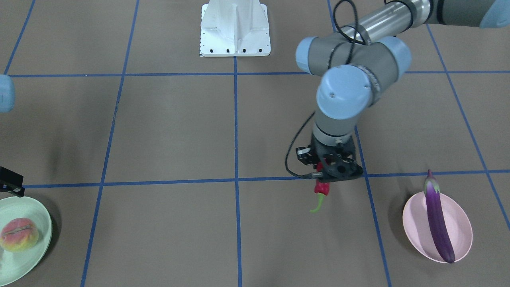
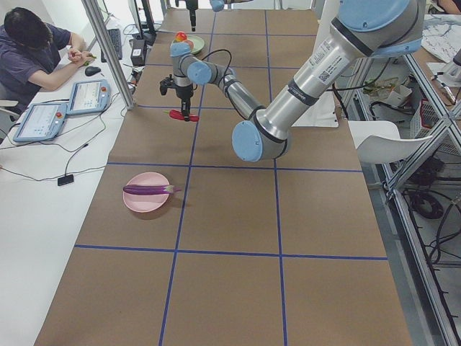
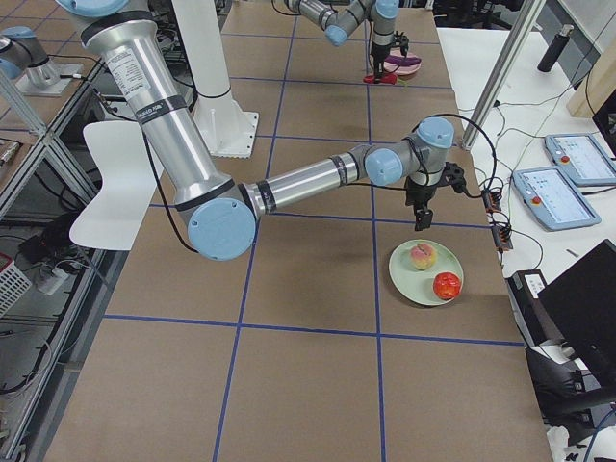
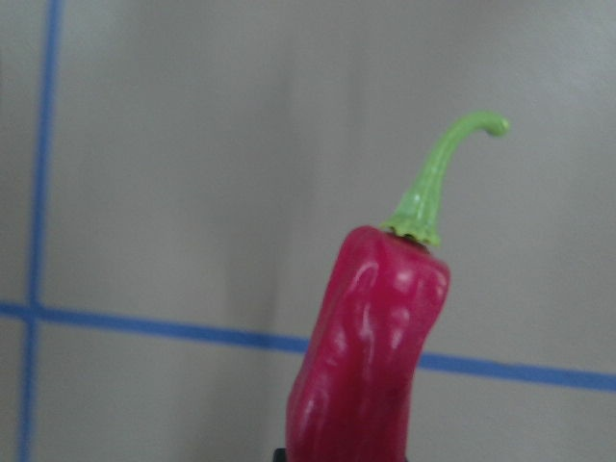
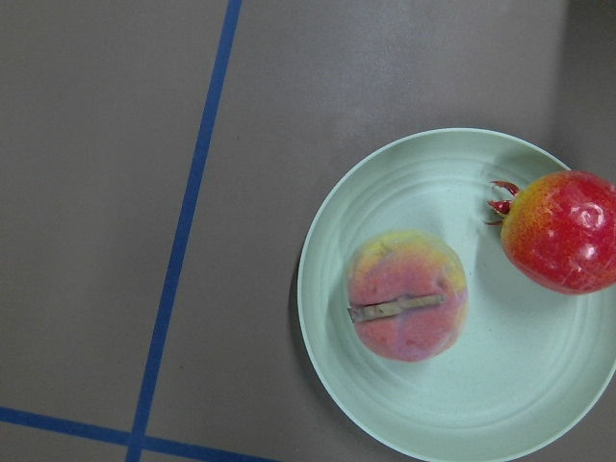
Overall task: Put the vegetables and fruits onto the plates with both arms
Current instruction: 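Carry the chili pepper to the pink plate beside the eggplant and release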
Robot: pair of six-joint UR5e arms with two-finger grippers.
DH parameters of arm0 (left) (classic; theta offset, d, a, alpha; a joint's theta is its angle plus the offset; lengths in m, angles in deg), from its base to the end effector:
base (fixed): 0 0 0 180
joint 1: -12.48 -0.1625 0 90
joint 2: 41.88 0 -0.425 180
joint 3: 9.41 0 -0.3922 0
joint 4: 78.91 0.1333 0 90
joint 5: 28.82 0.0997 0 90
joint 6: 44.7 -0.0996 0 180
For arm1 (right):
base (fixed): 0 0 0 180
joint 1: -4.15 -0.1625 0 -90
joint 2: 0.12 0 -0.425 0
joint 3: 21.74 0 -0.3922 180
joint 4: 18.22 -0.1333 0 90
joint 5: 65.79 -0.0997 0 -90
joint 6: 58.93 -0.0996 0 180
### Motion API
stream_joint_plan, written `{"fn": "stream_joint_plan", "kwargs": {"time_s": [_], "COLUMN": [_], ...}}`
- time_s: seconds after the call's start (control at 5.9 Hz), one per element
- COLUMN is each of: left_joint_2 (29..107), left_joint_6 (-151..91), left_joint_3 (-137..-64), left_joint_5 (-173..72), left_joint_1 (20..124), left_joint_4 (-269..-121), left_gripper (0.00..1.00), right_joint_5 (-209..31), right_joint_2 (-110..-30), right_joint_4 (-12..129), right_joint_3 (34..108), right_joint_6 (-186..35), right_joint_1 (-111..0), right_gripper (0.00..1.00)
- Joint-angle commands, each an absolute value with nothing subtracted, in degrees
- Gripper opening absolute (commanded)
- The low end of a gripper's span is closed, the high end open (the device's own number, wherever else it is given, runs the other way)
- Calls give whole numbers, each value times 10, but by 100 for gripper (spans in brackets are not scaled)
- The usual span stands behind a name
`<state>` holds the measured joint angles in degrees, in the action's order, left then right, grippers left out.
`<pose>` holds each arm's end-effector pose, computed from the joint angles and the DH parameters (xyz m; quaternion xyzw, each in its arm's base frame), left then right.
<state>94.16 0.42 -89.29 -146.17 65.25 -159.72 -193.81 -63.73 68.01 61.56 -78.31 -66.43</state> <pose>0.3855 -0.6520 0.2616 0.0176 0.3210 -0.0105 0.9469 -0.1585 -0.6661 0.4434 0.0754 -0.3647 -0.0665 0.9257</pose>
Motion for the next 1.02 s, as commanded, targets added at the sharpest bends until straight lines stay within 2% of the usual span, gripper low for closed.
{"fn": "stream_joint_plan", "kwargs": {"time_s": [0.0,0.17,0.34,0.51,0.68,0.85], "left_joint_2": [935,934,934,932,916,913], "left_joint_6": [-93,-93,-93,-97,-141,-163], "left_joint_3": [-780,-700,-649,-643,-643,-643], "left_joint_5": [-1476,-1478,-1479,-1479,-1479,-1480], "left_joint_1": [729,742,749,757,768,775], "left_joint_4": [-1640,-1730,-1781,-1782,-1782,-1782], "left_gripper": [0,0,0,20,34,71], "right_joint_5": [-1938,-1938,-1938,-1938,-1938,-1938], "right_joint_2": [-637,-637,-637,-637,-637,-637], "right_joint_4": [680,679,678,679,680,680], "right_joint_3": [616,617,618,621,623,623], "right_joint_6": [-784,-784,-785,-785,-785,-785], "right_joint_1": [-664,-664,-664,-664,-664,-664], "right_gripper": [100,100,100,100,100,100]}}
